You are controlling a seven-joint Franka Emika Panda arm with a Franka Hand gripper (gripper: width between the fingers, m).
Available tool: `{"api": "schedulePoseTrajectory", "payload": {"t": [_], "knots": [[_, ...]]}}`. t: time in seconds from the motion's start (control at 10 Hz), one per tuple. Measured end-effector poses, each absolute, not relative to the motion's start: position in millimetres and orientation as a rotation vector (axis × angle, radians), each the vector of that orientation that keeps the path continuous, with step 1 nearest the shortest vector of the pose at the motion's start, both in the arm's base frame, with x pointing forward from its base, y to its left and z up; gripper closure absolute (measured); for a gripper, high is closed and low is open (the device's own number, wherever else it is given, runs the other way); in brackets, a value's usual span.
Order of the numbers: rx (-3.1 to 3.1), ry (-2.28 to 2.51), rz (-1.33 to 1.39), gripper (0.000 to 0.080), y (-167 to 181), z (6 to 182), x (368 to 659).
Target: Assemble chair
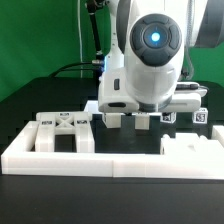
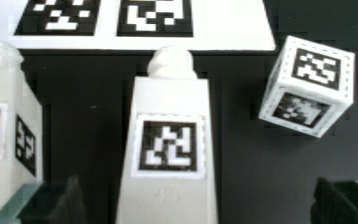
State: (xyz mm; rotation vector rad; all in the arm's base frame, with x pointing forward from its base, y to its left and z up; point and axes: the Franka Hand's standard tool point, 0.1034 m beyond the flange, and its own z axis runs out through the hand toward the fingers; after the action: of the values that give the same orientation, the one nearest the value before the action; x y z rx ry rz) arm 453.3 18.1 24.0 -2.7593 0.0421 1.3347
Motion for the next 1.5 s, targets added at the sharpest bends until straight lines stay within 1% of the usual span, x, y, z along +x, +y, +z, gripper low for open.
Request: {"api": "schedulePoseTrajectory", "payload": {"t": [0.2, 0.6, 0.7, 0.8, 0.9, 1.2, 1.3, 1.5], "knots": [[-2.759, 0.043, 1.336, 0.0151, 17.8, 21.9, 452.0], [-2.78, 0.038, 1.31, 0.016, 20.7, 6.6, 445.9], [-2.78, 0.038, 1.312, 0.0354, 20.8, 6.1, 445.4], [-2.779, 0.038, 1.312, 0.0354, 20.9, 6.0, 445.4], [-2.779, 0.037, 1.313, 0.0505, 21.0, 6.1, 445.4], [-2.78, 0.035, 1.306, 0.0505, 20.5, 8.4, 449.1], [-2.778, 0.032, 1.306, 0.0505, 21.1, 13.9, 454.6], [-2.775, 0.038, 1.3, 0.0505, 25.4, 33.4, 473.9]]}}
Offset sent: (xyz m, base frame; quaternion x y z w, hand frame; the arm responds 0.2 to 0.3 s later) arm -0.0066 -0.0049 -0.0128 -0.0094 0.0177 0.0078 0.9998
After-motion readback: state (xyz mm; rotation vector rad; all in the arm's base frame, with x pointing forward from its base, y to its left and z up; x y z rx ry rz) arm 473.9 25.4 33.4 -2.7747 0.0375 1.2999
